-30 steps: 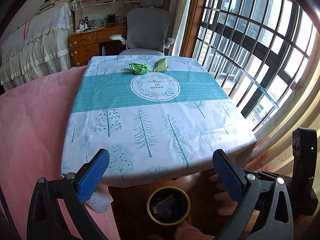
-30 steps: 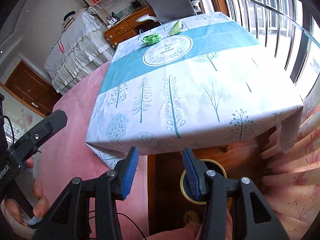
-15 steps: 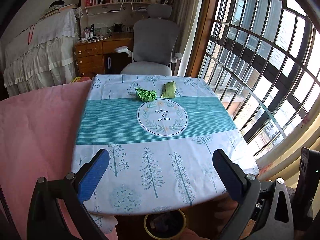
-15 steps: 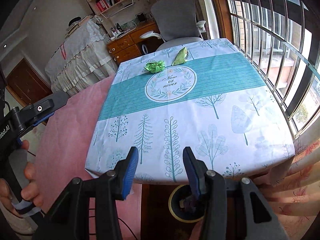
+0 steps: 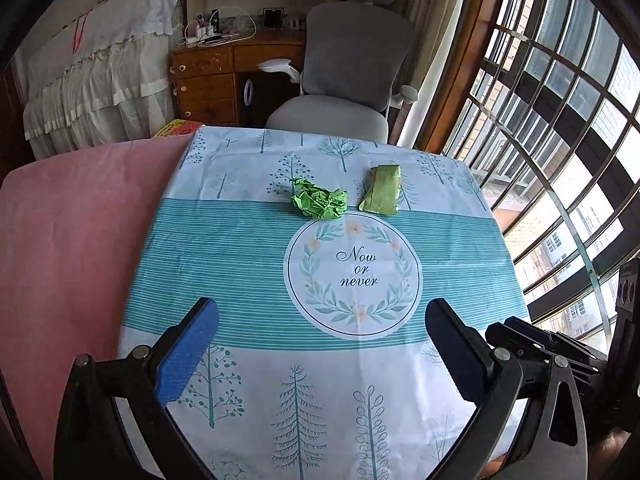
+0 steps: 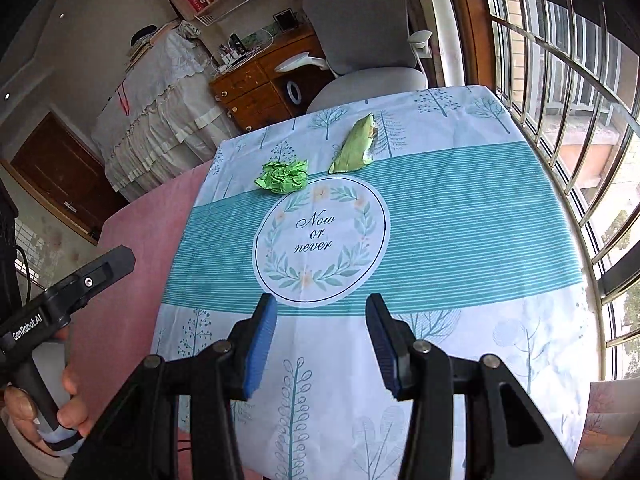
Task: Collect trash
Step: 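Grasp the crumpled green wrapper with left tool while right tool grasps green packet, then carry green wrapper and green packet over the bin and open both tools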
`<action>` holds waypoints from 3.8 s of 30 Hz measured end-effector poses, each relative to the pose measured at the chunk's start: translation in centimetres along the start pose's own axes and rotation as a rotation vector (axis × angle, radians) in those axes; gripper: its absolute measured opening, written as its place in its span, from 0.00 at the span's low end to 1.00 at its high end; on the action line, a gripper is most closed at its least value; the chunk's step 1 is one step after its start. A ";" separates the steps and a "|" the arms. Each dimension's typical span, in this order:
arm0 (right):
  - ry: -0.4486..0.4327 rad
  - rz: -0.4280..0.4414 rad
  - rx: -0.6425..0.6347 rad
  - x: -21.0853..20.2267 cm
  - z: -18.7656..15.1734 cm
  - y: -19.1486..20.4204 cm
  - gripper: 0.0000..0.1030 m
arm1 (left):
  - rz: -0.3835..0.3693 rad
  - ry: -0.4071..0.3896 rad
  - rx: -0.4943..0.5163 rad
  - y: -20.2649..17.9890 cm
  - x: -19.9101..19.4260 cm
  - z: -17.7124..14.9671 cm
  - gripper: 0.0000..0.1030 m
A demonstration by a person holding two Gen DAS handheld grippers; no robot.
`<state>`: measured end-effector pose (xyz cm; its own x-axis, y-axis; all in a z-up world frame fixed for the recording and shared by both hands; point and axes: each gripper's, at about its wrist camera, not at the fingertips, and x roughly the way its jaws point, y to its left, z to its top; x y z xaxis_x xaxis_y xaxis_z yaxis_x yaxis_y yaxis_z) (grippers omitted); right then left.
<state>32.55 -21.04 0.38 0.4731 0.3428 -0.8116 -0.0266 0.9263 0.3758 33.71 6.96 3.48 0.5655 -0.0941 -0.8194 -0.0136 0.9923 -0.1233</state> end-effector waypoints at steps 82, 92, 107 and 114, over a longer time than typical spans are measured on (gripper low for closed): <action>0.044 -0.037 0.089 -1.6 -17.4 9.9 0.09 | -0.184 0.216 0.124 8.2 -5.8 -17.9 0.48; 0.170 -0.115 0.041 -1.5 -26.7 10.3 0.09 | -0.231 0.327 0.141 7.6 -5.5 -27.0 0.48; 0.330 -0.135 0.085 8.6 -36.7 1.8 0.09 | -0.179 0.424 0.081 5.2 4.8 -38.7 0.48; 0.373 -0.118 0.087 14.6 -40.9 -1.5 0.10 | -0.165 0.460 0.052 4.1 11.0 -44.0 0.48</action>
<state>3.44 -11.05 -30.31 0.1161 0.2831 -0.9520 0.0911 0.9514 0.2940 3.54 6.41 -30.66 0.1337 -0.2645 -0.9551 0.0935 0.9628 -0.2535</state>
